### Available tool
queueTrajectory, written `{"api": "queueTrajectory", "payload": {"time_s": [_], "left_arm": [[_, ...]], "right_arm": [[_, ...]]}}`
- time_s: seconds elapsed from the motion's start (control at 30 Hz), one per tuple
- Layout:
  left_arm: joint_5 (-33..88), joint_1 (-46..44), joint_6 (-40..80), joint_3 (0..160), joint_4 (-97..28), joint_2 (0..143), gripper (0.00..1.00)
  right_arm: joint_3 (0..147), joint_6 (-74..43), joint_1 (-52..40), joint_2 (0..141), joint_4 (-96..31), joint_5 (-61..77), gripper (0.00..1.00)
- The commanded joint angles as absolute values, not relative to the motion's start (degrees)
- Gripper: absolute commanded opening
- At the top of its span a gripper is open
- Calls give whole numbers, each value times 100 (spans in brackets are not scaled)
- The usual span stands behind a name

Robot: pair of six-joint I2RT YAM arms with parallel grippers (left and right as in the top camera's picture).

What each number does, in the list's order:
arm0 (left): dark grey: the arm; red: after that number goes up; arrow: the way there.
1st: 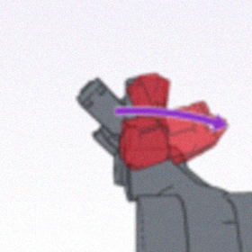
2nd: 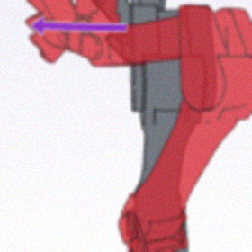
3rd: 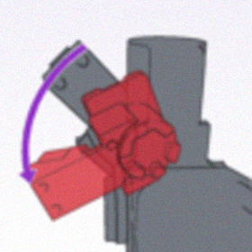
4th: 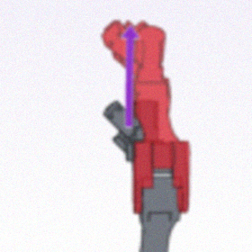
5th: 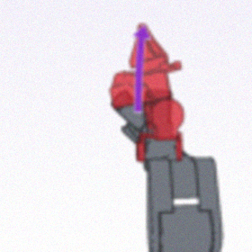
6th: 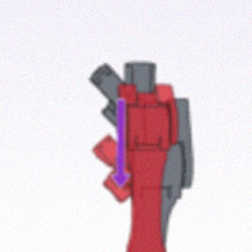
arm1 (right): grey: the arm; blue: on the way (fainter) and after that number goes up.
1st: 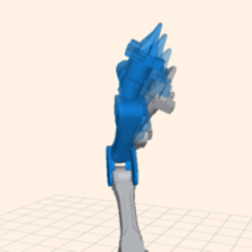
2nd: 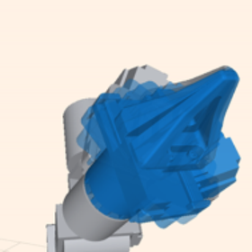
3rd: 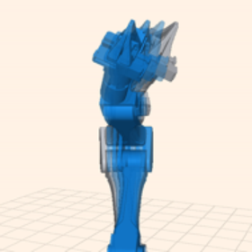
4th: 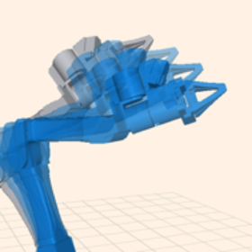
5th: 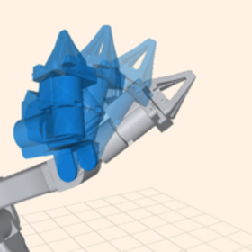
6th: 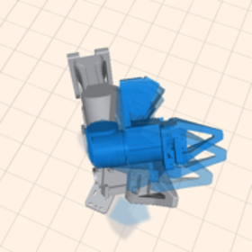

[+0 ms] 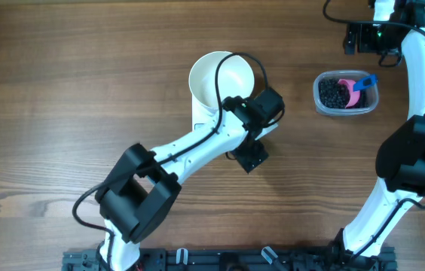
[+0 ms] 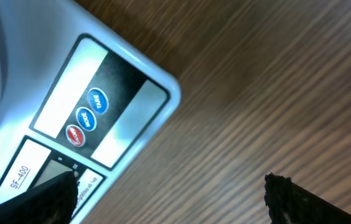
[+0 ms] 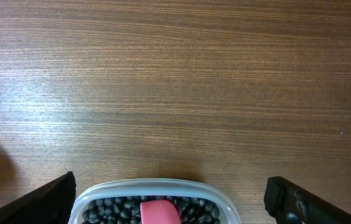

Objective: Scoop item into bowl and weigh 150g on scale

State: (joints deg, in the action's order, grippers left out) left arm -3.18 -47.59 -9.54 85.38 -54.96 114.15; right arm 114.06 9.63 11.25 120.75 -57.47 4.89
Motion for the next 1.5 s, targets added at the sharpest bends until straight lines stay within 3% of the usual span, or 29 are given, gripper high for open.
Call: {"api": "queueTrajectory", "payload": {"time_s": [0.0,0.27,0.73,1.0,1.47], "left_arm": [[-377,-4689,-1184,8442,-5454,11808,100],[-377,-4692,-1184,8149,-4921,11928,100],[-379,-4834,-1181,8136,-5100,11985,100],[-1061,-4746,-965,8136,-4919,12149,100],[-338,-4777,-1328,7975,-4801,12151,100]], "right_arm": [[11500,888,1122,11926,-5734,454,100],[11500,888,1122,11926,-5734,454,100],[11500,886,1122,11926,-5734,454,100],[11502,888,1122,11926,-5734,454,100],[11500,886,1122,11926,-5734,454,100]]}}
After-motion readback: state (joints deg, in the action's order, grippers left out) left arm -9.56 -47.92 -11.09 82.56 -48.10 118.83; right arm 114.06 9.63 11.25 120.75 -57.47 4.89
